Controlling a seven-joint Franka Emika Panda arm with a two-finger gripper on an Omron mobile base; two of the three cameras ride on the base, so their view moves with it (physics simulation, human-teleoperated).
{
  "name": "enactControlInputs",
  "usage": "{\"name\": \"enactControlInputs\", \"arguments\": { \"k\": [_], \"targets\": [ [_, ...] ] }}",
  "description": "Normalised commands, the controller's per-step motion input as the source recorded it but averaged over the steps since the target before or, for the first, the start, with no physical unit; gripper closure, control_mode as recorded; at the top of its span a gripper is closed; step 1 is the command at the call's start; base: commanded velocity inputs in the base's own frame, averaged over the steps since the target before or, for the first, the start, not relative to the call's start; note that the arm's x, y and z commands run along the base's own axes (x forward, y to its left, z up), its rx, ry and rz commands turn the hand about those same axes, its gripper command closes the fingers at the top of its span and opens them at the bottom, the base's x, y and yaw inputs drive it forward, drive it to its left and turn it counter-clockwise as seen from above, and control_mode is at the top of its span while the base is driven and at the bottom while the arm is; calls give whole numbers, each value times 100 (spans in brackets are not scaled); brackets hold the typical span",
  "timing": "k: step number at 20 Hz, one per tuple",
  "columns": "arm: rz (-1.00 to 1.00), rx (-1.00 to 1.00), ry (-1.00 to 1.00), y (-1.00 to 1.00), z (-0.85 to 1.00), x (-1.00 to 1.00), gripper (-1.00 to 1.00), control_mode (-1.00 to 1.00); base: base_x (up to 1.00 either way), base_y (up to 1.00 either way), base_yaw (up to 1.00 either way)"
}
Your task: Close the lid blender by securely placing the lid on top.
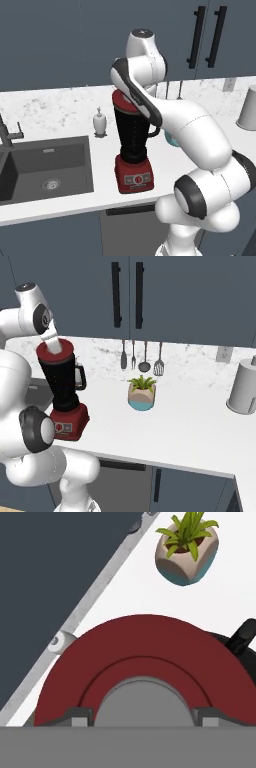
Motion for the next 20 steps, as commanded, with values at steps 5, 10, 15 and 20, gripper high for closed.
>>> {"name": "enactControlInputs", "arguments": {
  "k": [5, 10, 15, 20],
  "targets": [
    [0, 0, 7, -10, 0, -4, 100, -100, 0, 0, 0],
    [0, 0, 6, 0, 0, 0, 100, -100, 0, 0, 0],
    [0, 0, 8, -1, -17, 0, 100, -100, 0, 0, 0],
    [-3, -2, 0, 0, -54, 0, 100, -100, 0, 0, 0]
  ]
}}
